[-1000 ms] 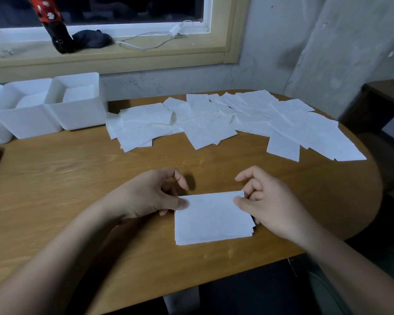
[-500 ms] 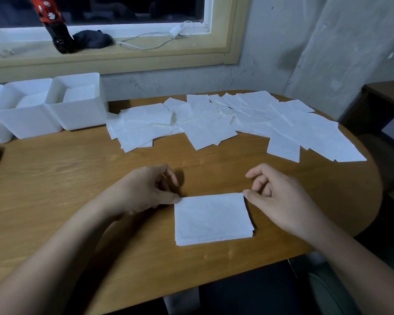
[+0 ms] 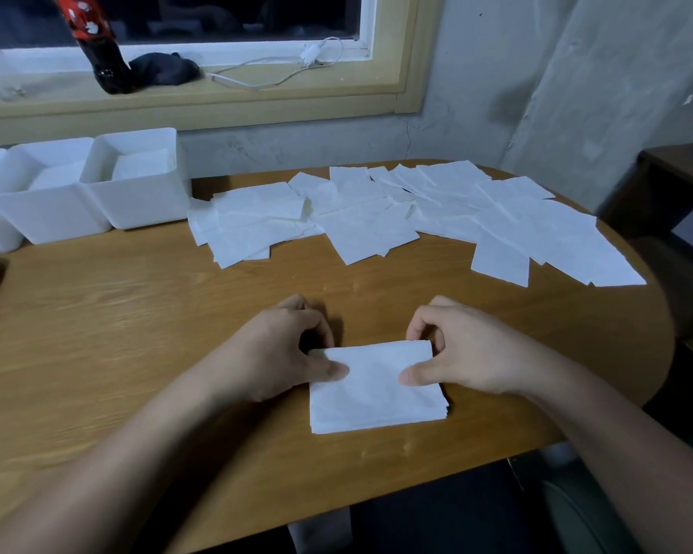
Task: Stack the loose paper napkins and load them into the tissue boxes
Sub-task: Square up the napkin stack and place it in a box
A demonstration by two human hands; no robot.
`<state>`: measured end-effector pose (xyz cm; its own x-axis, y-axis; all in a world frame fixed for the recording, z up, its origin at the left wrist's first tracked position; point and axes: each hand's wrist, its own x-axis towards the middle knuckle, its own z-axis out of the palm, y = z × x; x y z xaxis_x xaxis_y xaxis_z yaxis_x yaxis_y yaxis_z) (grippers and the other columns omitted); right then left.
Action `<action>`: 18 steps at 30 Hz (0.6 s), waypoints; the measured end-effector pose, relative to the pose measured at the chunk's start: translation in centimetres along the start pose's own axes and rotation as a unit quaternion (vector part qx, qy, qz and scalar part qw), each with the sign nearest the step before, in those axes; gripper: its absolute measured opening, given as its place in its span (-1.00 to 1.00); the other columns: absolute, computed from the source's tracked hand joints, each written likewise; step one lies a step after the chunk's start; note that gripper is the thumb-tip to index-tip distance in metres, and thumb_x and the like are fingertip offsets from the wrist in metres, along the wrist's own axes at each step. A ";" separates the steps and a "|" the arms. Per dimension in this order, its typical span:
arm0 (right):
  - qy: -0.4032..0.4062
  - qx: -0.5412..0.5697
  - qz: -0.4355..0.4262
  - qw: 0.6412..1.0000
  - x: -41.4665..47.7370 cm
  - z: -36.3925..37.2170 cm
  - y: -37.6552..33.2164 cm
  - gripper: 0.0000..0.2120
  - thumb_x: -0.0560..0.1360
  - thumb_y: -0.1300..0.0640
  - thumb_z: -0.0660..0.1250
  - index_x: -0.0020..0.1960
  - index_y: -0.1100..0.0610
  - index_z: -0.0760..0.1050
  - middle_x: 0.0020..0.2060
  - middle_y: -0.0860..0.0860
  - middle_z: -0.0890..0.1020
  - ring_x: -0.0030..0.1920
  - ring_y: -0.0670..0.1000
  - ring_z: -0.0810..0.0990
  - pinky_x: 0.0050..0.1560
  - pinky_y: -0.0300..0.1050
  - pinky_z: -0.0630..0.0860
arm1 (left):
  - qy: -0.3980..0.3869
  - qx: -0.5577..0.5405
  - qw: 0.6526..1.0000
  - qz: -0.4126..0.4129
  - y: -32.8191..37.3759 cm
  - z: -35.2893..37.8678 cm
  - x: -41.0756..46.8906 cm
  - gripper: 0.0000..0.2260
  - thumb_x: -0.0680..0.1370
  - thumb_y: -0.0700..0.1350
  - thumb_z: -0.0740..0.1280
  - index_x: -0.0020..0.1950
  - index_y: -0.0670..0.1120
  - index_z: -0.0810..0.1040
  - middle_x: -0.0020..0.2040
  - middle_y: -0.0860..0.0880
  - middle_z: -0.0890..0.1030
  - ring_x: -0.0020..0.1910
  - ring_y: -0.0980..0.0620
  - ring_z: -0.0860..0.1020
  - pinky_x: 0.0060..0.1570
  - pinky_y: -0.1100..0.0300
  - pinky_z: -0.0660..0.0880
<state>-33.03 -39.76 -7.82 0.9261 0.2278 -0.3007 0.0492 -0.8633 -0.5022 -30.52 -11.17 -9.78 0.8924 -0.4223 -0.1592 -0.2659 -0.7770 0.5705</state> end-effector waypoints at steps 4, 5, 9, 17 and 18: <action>-0.014 -0.007 0.001 1.000 0.4 -0.1 -0.3 -0.63 0.35 -0.19 0.62 -0.03 -0.12 0.51 -0.08 -0.16 0.54 -0.21 -0.10 0.51 -0.19 -0.13 0.47 | 0.000 0.004 1.000 -0.001 0.5 0.0 -0.1 -0.74 0.46 0.22 0.60 -0.07 0.14 0.61 0.04 0.19 0.54 -0.06 0.20 0.55 -0.14 0.34 0.45; -0.015 -0.002 0.001 1.000 0.4 0.0 -0.3 -0.63 0.34 -0.18 0.62 -0.04 -0.12 0.49 -0.14 -0.15 0.55 -0.25 -0.11 0.48 -0.22 -0.12 0.45 | 0.003 0.001 1.000 -0.002 0.6 0.0 -0.2 -0.74 0.46 0.21 0.60 -0.08 0.14 0.60 0.00 0.19 0.57 -0.08 0.21 0.55 -0.17 0.35 0.46; -0.026 0.020 -0.001 0.999 0.6 0.2 -0.1 -0.56 0.32 -0.20 0.61 0.03 -0.21 0.43 -0.07 -0.15 0.61 -0.18 -0.10 0.55 -0.16 -0.06 0.52 | 0.004 -0.019 1.000 -0.015 0.9 -0.1 -0.5 -0.74 0.45 0.18 0.61 -0.08 0.15 0.58 -0.19 0.14 0.64 -0.23 0.22 0.56 -0.33 0.30 0.46; 0.074 0.096 -0.064 0.991 -0.6 -0.2 -0.5 -0.60 0.47 0.03 0.59 0.18 -0.24 0.50 -0.05 -0.22 0.63 -0.04 -0.14 0.62 -0.01 -0.11 0.60 | 0.048 -0.106 0.993 0.038 0.7 -1.0 -0.7 -0.72 0.47 0.00 0.64 0.07 0.19 0.62 -0.07 0.17 0.69 -0.05 0.16 0.62 -0.12 0.30 0.49; 0.105 0.111 -0.074 0.985 -0.8 -0.3 -0.5 -0.62 0.48 0.05 0.58 0.18 -0.23 0.51 -0.04 -0.23 0.62 -0.03 -0.16 0.60 -0.04 -0.19 0.58 | 0.080 -0.123 0.988 0.053 0.9 -1.2 -0.7 -0.73 0.47 -0.03 0.64 0.07 0.17 0.63 -0.08 0.15 0.69 -0.06 0.13 0.62 -0.13 0.29 0.46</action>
<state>-33.68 -39.60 -7.08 0.9731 0.2256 -0.0468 0.1291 -0.7022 -0.7002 -30.91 -11.03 -8.20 0.9159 -0.4003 0.0305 -0.2817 -0.5866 0.7593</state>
